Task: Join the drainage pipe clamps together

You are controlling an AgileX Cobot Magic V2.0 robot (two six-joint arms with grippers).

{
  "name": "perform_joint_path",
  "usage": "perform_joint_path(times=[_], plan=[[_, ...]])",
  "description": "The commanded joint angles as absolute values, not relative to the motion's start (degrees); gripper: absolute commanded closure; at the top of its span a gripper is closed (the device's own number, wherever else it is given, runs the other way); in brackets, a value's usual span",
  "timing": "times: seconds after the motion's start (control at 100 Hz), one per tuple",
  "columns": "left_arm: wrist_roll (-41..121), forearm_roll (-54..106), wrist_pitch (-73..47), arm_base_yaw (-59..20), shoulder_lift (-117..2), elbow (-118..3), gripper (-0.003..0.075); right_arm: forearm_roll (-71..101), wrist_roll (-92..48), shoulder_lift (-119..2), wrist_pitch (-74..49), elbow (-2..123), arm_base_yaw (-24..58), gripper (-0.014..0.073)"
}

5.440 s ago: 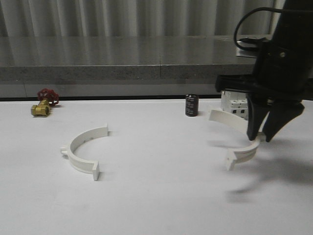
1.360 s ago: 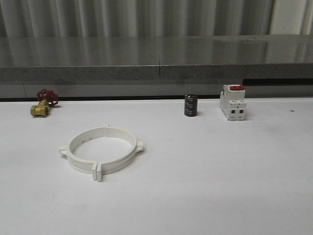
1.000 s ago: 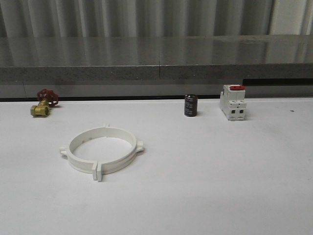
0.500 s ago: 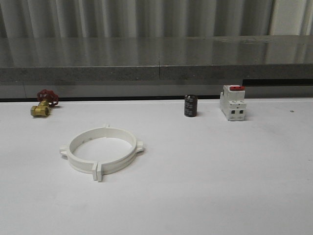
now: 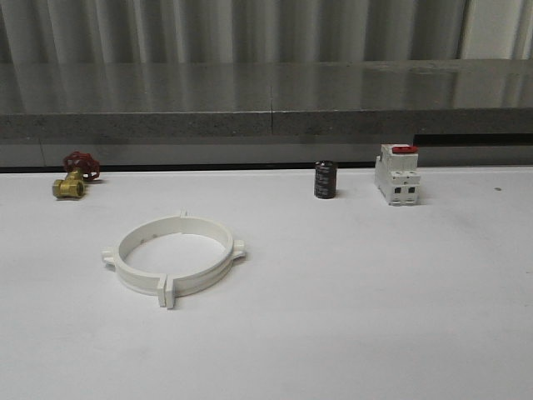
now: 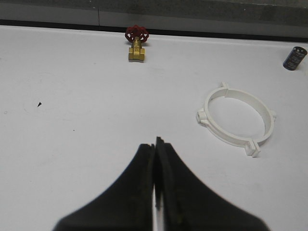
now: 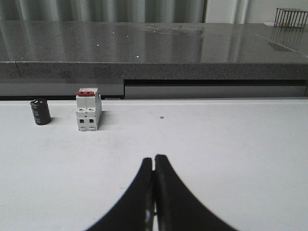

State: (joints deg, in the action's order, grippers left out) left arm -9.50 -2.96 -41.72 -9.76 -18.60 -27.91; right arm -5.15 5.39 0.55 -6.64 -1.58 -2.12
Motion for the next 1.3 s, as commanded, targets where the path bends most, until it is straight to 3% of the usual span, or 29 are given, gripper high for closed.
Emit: perform_joint_path(times=[0.0,0.56,0.88,1.17,1.29], plan=[[-9.51,-2.66,-37.78,-9.61,-19.15,-29.30,0.0741,-5.72,4.80,1.66,-2.75,-0.62,-2.34,0.0660],[-9.14,-3.93,-34.56,-9.61,-18.74,-27.81,0.0741,-5.72,4.80,1.66,-2.75,-0.62,-2.34,0.0660],[-0.51,-3.39,-8.21,-4.77,-10.28,-12.00,0.0741,-5.72,4.80,1.66,-2.75,-0.62,-2.34,0.0660],[0.00,-1.90,-1.44,-2.60,1.77,3.07,0.0741,-5.72,4.80,1.60,-2.71,-0.62,-2.34,0.0660],[0.00,-1.43,-8.55,-2.99,1.77,2.73,0.0741,-5.72,4.80,1.39,-2.71,-0.62,-2.34,0.0660]])
